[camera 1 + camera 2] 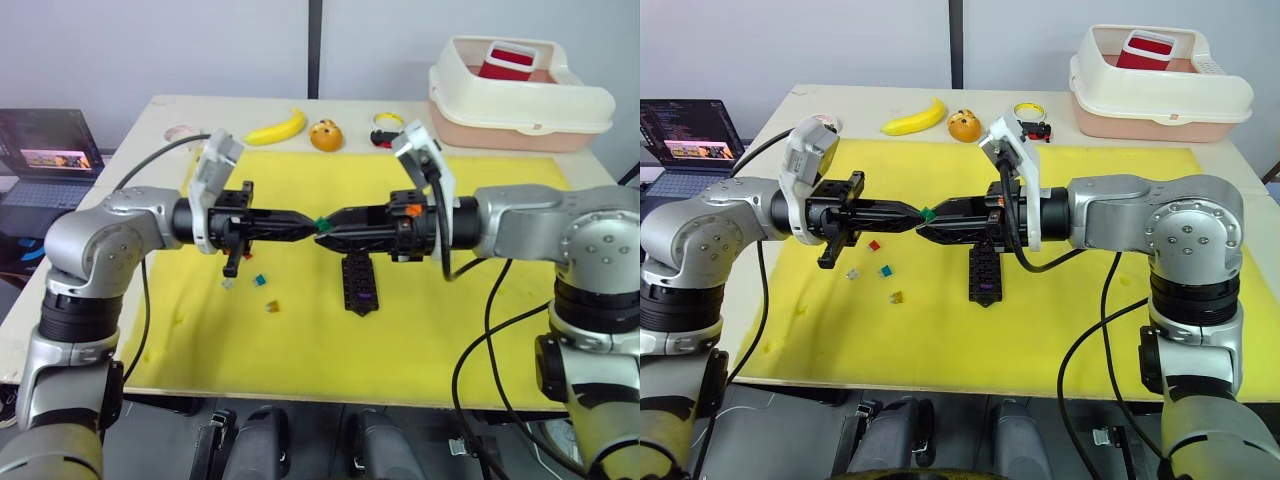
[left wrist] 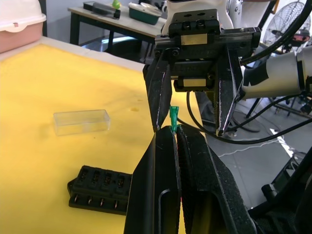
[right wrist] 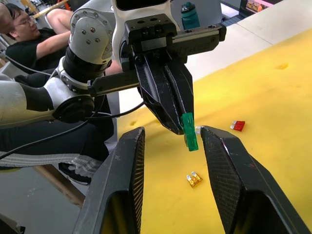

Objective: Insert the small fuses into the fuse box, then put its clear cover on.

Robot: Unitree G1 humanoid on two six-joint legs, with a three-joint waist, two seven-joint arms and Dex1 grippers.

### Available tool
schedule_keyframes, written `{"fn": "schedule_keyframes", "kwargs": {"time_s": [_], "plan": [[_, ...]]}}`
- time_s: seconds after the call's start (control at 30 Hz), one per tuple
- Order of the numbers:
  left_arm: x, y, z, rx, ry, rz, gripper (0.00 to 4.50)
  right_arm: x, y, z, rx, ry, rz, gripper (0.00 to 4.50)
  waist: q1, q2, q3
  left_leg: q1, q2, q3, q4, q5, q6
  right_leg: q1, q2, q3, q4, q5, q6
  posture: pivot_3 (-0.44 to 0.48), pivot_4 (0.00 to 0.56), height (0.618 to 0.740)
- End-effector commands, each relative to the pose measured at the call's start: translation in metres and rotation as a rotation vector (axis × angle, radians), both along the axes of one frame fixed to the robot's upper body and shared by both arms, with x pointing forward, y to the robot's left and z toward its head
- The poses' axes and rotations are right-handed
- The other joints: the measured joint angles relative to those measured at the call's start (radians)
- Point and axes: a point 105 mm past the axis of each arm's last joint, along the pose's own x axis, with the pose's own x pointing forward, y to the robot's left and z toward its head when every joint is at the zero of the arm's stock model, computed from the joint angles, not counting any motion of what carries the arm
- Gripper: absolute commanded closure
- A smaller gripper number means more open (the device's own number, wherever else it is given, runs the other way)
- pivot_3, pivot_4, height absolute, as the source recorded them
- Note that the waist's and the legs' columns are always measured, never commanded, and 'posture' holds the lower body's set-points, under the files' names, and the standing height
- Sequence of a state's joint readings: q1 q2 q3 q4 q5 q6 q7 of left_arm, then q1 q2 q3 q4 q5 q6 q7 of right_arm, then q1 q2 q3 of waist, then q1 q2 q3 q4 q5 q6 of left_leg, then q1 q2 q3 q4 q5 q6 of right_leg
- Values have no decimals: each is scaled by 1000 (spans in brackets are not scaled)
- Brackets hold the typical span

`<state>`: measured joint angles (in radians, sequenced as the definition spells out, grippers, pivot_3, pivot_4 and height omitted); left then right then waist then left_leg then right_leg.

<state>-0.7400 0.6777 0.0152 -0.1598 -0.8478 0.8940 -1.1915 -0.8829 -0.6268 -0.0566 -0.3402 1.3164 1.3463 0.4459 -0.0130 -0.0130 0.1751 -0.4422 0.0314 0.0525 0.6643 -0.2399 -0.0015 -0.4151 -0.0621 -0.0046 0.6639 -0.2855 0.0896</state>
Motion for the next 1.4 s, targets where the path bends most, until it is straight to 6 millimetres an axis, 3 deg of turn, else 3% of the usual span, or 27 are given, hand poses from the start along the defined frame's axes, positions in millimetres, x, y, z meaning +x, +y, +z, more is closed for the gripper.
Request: {"fn": "schedule_keyframes", "kwargs": {"time_s": [0.03,0.07,0.1,0.43,0.53,0.77,1.1,1.4], "plan": [[-5,1,7,-7,-34,-8,4500,-2,0,9,26,-29,9,3777,0,0,0,0,0,0,0,0,0,0,0,0,0,0,0,0,150,740],[-5,1,6,-7,-34,-8,4500,-2,0,9,25,-30,8,4297,0,0,0,0,0,0,0,0,0,0,0,0,0,0,0,0,150,740],[-5,2,6,-4,-34,-8,4500,-2,-1,9,25,-30,7,4475,0,0,0,0,0,0,0,0,0,0,0,0,0,0,0,0,150,740],[0,4,3,33,-38,30,4500,-2,-3,9,-15,-63,1,4475,0,0,0,0,0,0,0,0,0,0,0,0,0,0,0,0,150,740],[1,6,-3,94,-57,31,3606,-1,-7,7,-70,-98,-8,4500,0,0,0,0,0,0,0,0,0,0,0,0,0,0,0,0,150,740],[3,5,-43,313,-205,12,38,11,-35,-32,-388,-311,8,4500,2,0,0,0,-1,0,0,0,0,0,0,0,-1,0,0,0,150,740],[5,-13,-98,418,-314,31,38,20,-45,-67,-543,-435,129,4500,2,0,0,0,0,2,0,0,0,-2,1,1,0,0,0,0,150,740],[14,-27,-110,391,-338,71,38,26,-49,-85,-595,-448,150,4500,4,0,0,0,0,2,1,0,0,-1,1,1,0,0,0,0,150,740]]}}
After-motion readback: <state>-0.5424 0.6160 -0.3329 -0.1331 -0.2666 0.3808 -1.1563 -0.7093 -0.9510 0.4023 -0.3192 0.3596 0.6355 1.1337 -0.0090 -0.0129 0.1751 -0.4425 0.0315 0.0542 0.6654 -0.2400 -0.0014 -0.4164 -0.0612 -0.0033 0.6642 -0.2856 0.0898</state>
